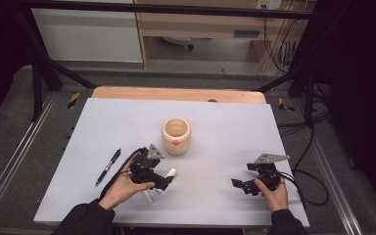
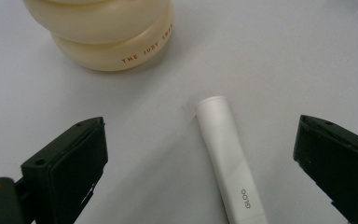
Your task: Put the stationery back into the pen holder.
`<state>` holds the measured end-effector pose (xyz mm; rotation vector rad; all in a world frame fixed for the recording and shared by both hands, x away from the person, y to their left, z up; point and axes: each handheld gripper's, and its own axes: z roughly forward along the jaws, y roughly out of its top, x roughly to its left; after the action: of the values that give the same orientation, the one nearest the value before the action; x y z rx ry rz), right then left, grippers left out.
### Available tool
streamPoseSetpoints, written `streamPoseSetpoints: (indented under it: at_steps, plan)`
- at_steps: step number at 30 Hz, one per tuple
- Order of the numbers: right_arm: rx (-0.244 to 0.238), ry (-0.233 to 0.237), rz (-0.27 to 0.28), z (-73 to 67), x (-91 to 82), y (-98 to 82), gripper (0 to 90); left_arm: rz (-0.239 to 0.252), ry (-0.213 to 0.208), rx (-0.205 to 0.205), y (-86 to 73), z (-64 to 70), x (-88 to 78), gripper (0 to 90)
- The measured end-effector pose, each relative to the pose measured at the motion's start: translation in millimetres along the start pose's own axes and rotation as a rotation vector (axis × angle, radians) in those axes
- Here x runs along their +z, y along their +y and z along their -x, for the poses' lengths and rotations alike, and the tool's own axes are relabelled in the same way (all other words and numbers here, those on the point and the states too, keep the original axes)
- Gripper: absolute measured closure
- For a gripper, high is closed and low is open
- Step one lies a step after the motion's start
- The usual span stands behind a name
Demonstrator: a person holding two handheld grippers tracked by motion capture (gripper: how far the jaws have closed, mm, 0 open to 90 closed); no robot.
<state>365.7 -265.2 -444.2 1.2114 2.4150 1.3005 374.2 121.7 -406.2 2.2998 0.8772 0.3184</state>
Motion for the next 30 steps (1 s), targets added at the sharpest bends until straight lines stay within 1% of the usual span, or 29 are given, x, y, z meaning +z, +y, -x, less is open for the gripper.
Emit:
streamPoseSetpoints:
  at_steps: [4,7,9,15,16,19,21,26,28,30]
  plan:
    - [0.0,0.0,0.001,0.1,-0.1,0.1,0.7,-0.023,0.005,-0.002,1.0,4.0,4.5,3.9]
    - [0.0,0.002,0.0,0.1,0.2,0.0,0.7,-0.045,-0.004,-0.007,1.3,6.5,7.7,5.7]
    - [-0.001,0.001,0.0,0.1,0.6,0.0,0.7,-0.06,-0.005,-0.002,1.5,8.4,9.9,6.9]
    - [-0.006,0.001,-0.002,0.2,-0.3,0.0,0.7,-0.102,0.015,-0.015,2.3,11.0,15.6,14.1]
    - [-0.007,0.001,-0.003,0.1,-0.1,-0.2,0.7,-0.104,0.019,-0.015,1.9,11.6,16.3,15.9]
    - [-0.007,0.003,-0.004,-0.3,0.3,-0.4,0.7,-0.112,0.009,-0.028,-0.2,13.2,18.8,21.5]
    - [-0.008,0.002,-0.002,0.0,0.1,-0.2,0.7,-0.122,0.016,-0.033,-1.9,13.3,20.2,26.2]
    - [-0.008,0.003,-0.005,-0.1,0.2,-0.4,0.7,-0.158,0.026,-0.064,-3.9,13.0,21.1,38.1]
    - [-0.007,0.004,-0.004,-0.1,0.2,-0.2,0.7,-0.171,0.029,-0.069,-3.9,13.7,20.9,42.3]
    - [-0.01,0.004,-0.001,0.2,0.1,-0.2,0.7,-0.183,0.021,-0.074,-3.8,14.4,21.3,45.4]
